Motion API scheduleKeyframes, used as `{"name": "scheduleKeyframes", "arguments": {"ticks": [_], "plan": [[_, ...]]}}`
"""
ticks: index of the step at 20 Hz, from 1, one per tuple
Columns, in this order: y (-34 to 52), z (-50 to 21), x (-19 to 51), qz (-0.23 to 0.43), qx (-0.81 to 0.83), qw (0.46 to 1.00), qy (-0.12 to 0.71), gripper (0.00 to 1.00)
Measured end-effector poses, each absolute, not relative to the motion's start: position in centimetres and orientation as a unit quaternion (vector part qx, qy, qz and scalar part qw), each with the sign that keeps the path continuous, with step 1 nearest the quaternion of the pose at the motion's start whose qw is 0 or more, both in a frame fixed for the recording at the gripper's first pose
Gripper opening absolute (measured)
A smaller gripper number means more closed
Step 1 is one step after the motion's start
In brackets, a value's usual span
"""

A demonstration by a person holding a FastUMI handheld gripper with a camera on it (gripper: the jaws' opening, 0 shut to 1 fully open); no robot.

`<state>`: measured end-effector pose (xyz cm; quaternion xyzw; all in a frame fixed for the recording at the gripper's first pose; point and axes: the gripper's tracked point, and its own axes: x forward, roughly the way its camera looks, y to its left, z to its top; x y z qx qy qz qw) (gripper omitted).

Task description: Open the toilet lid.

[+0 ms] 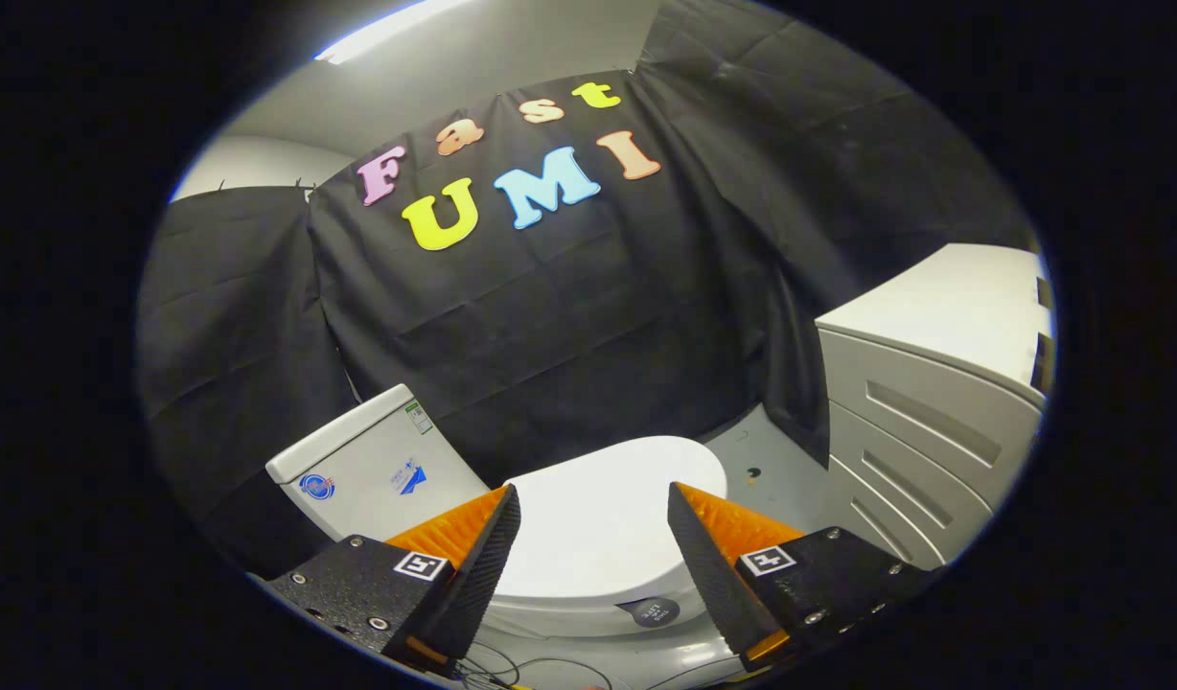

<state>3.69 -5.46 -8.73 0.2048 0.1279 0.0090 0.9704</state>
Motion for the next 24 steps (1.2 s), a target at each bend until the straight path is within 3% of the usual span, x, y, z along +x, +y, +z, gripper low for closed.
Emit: {"name": "scheduleKeyframes", "arguments": {"ticks": [9, 24], "plan": [[-5.5, -17.2, 4.0, 0.031, 0.295, 0.923, 0.245, 0.95], [-4.5, -24.6, 3.6, 0.061, 0.400, 0.854, 0.327, 0.95]]}}
